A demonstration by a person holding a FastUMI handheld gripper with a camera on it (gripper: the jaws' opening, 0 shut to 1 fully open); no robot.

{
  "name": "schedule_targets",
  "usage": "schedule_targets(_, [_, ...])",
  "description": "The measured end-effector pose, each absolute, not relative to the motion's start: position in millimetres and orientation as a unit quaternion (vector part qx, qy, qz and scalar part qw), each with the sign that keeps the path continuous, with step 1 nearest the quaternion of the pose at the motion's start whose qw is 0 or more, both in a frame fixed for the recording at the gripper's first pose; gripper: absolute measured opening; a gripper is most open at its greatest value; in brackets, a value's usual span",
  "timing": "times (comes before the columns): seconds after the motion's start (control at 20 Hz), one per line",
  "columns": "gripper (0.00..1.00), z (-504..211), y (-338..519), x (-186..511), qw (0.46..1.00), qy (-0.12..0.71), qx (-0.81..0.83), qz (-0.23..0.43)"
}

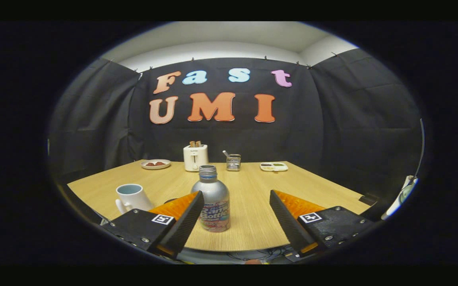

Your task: Take the bottle from table, then pour the juice into the cup, finally place the bottle on the coaster

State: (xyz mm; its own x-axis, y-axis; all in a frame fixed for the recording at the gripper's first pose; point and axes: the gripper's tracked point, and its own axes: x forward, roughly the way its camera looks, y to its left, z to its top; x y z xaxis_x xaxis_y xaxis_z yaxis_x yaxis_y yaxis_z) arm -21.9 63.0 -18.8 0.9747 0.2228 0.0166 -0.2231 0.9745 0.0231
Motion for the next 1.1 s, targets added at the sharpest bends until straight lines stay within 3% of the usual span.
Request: schedule_targets(1.1, [0.99, -86, 108, 25, 0.988, 0.054, -0.013, 0.144])
